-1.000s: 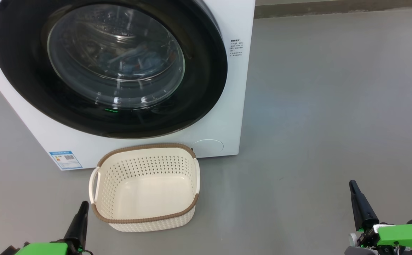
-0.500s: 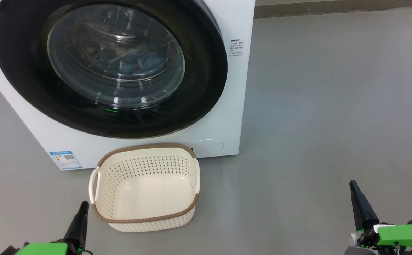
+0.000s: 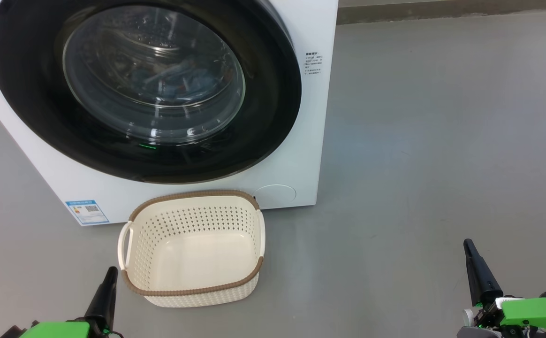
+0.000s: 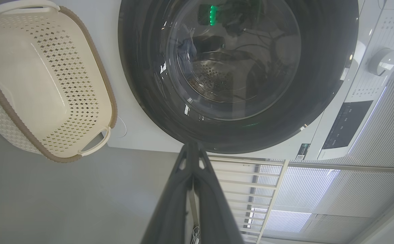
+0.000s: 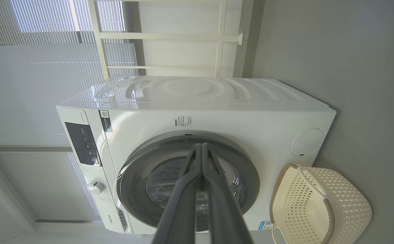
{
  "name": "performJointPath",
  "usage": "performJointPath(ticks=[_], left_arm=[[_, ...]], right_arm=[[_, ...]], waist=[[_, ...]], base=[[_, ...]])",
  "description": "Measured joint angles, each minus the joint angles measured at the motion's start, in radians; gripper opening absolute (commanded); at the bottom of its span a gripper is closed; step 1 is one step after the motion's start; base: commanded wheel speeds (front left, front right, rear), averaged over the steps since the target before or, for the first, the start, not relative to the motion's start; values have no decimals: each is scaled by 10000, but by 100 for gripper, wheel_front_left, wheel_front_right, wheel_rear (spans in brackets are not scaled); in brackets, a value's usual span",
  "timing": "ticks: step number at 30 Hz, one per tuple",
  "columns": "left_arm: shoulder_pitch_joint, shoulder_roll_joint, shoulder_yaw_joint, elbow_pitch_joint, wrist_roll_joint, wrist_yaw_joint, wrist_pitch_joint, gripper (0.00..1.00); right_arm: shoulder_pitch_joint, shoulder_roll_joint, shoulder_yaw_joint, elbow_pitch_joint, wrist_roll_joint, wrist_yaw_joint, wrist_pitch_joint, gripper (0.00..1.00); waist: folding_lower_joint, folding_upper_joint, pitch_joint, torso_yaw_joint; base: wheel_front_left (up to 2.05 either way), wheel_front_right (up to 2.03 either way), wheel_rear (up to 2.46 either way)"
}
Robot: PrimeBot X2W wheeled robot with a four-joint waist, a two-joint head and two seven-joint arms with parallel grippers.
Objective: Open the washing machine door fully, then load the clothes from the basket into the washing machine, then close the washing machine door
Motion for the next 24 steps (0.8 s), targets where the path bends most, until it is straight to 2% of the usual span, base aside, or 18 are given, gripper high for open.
performJointPath(ticks=[24], left_arm=[[0,0,0,0,0,0,0,0]], right_arm=[[0,17,-56,0,-17,0,2,0]], waist=[[-1,0,0,0]], base=[[0,0,0]])
